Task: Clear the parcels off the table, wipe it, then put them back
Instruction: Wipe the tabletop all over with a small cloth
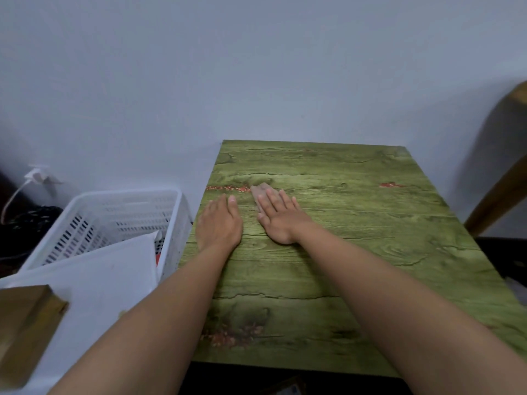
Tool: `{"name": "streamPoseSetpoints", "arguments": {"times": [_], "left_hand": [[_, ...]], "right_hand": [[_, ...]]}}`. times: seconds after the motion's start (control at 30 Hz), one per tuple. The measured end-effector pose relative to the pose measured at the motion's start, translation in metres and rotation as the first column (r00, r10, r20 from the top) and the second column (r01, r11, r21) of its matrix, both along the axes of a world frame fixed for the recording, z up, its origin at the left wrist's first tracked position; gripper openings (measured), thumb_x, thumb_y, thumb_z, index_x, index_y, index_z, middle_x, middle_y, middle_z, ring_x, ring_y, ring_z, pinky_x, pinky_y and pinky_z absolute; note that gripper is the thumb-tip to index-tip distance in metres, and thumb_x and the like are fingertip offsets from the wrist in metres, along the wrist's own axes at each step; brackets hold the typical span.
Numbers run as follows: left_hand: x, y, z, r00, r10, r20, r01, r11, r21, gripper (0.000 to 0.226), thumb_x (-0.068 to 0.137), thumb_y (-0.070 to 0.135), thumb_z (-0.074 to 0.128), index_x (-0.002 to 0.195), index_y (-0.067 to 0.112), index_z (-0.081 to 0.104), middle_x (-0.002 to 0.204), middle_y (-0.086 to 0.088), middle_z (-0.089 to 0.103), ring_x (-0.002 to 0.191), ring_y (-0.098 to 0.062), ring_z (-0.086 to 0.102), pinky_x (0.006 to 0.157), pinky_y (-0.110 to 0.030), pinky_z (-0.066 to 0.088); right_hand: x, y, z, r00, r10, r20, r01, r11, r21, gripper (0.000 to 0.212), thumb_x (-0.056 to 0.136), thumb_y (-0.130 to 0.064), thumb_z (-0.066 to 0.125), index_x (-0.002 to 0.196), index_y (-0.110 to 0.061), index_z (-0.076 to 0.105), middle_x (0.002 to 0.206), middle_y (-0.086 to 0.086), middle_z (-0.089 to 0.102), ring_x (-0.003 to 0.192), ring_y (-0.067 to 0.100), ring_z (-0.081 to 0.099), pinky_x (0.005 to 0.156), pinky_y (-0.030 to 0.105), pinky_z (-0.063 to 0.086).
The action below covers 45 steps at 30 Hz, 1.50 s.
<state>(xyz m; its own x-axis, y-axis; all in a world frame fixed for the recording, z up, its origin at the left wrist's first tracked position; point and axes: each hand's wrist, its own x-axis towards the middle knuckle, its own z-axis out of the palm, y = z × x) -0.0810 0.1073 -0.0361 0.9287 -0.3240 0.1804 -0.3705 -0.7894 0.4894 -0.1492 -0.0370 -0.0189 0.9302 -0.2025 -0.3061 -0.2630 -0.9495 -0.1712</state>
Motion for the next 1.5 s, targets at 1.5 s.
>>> {"name": "streamPoseSetpoints", "arguments": {"times": [1.5], "left_hand": [[0.001,0.000,-0.004,0.998,-0.048,0.040,0.038,0.975,0.219,0.049,0.098,0.029,0.031,0.144,0.017,0.039,0.152,-0.005,0.036,0.140,-0.025,0.030,0.115,-0.043,0.025]], "right_hand": [[0.011,-0.034,-0.008,0.989,-0.102,0.103,0.107,0.993,-0.049,0.081,0.096,-0.064,0.004,0.153,-0.009,-0.010,0.161,0.008,-0.016,0.148,0.021,-0.014,0.120,0.036,-0.008]]}}
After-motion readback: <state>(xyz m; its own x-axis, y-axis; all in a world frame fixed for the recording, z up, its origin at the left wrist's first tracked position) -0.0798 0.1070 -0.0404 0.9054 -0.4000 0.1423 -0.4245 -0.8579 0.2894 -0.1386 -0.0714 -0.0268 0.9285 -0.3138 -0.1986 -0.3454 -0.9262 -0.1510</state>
